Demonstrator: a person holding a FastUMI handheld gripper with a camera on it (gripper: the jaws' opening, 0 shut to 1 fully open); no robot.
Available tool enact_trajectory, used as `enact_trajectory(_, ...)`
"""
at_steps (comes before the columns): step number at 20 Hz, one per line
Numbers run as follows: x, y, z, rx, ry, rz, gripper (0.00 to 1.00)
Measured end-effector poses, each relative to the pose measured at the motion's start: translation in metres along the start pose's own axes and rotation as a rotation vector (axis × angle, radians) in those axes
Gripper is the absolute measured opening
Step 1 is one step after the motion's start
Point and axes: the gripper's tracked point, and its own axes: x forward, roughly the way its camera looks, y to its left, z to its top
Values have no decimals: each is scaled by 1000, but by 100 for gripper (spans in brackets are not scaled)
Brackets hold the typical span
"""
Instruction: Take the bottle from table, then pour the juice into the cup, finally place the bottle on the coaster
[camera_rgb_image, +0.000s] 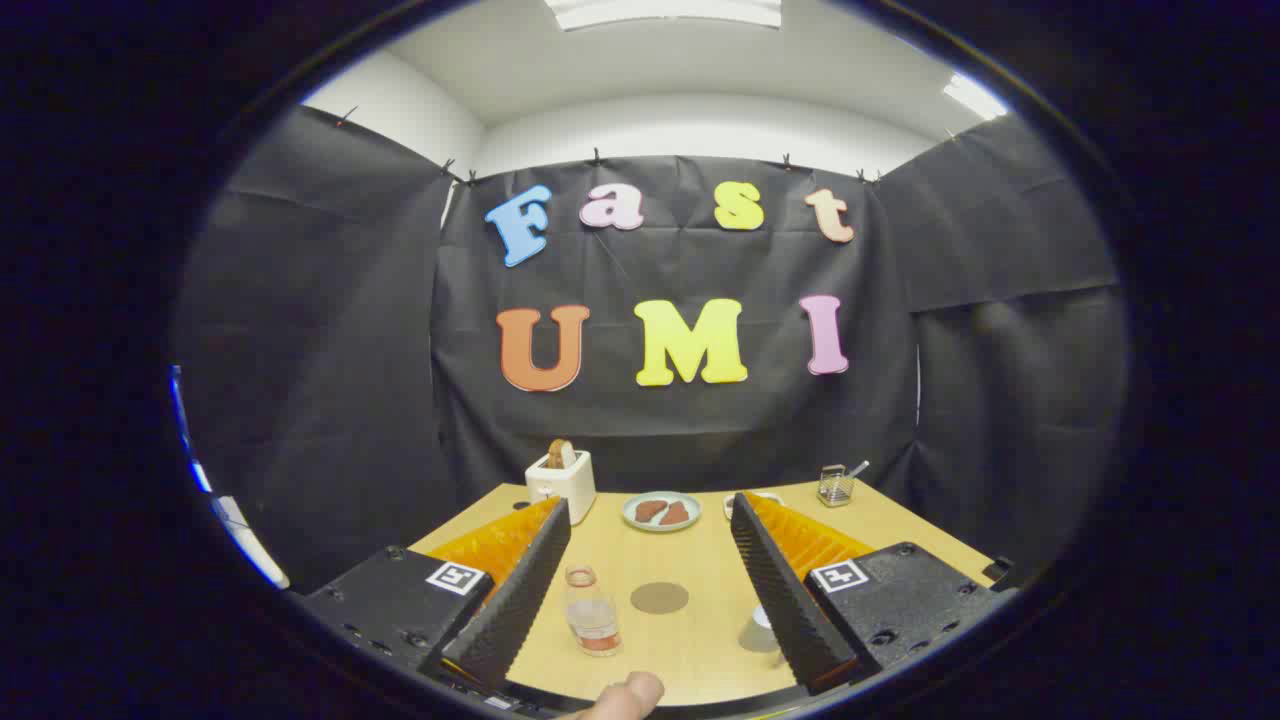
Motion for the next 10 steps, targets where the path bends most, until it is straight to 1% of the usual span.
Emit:
enact_trajectory(3, -4, -1, 8, -7, -6, -5, 100)
enact_trajectory(5, -10, -4, 16, -6, -27, -9, 100)
enact_trajectory(10, -29, -13, 24, 10, -25, -11, 100)
